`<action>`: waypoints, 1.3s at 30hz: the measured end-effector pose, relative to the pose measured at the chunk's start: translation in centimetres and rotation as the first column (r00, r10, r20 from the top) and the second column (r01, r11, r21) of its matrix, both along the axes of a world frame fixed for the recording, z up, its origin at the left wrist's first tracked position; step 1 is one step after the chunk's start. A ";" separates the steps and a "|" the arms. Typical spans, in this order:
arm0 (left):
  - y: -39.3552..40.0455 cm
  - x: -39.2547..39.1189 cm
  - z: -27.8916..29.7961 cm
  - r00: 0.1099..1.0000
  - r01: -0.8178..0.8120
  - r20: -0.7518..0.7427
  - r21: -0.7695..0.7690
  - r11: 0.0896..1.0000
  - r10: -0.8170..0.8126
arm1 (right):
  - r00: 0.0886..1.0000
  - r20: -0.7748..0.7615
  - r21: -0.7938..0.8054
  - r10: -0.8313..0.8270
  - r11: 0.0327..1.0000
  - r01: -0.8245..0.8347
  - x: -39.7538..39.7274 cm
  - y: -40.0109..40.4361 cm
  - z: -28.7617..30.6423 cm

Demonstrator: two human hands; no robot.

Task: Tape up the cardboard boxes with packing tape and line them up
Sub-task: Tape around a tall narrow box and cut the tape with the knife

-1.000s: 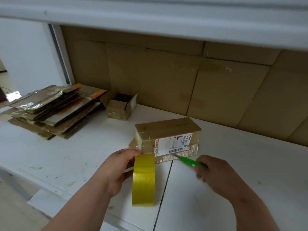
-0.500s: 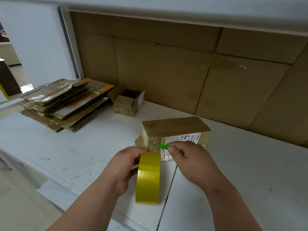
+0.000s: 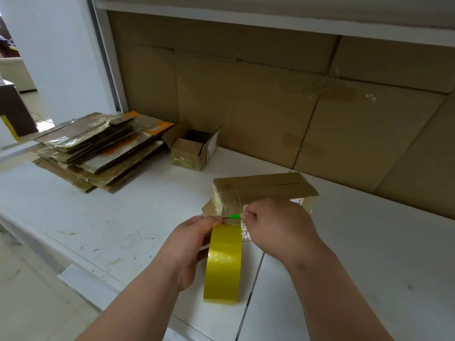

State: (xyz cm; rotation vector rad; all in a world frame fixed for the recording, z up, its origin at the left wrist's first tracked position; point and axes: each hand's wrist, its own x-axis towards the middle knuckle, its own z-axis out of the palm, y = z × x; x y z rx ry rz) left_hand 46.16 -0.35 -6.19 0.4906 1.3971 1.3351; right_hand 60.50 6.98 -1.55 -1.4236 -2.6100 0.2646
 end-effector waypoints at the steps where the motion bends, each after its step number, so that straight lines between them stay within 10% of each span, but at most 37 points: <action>1: 0.0 0.0 0.0 1.000 0.002 0.006 0.004 1.000 -0.002 | 1.000 0.008 0.005 0.012 1.000 -0.012 -0.3 0.0 -0.2; 28: 0.6 -0.7 -0.1 0.999 0.036 -0.026 -0.066 0.997 -0.037 | 0.954 0.216 -0.060 -0.206 0.973 0.224 4.2 -0.1 -5.6; 31: 0.4 -0.6 0.0 0.999 0.039 -0.034 -0.054 0.998 -0.041 | 0.969 0.041 -0.008 -0.245 0.969 0.246 3.0 -0.5 -5.4; 35: 0.2 -0.8 0.0 0.999 0.028 -0.031 -0.058 0.998 -0.030 | 0.816 -0.445 -0.472 -0.368 0.871 0.136 0.0 -1.7 -4.6; 39: -0.1 -0.8 0.3 0.998 0.036 -0.057 -0.087 0.996 -0.041 | 0.548 -0.509 -0.809 -0.664 0.586 -0.042 -1.5 -2.4 -4.3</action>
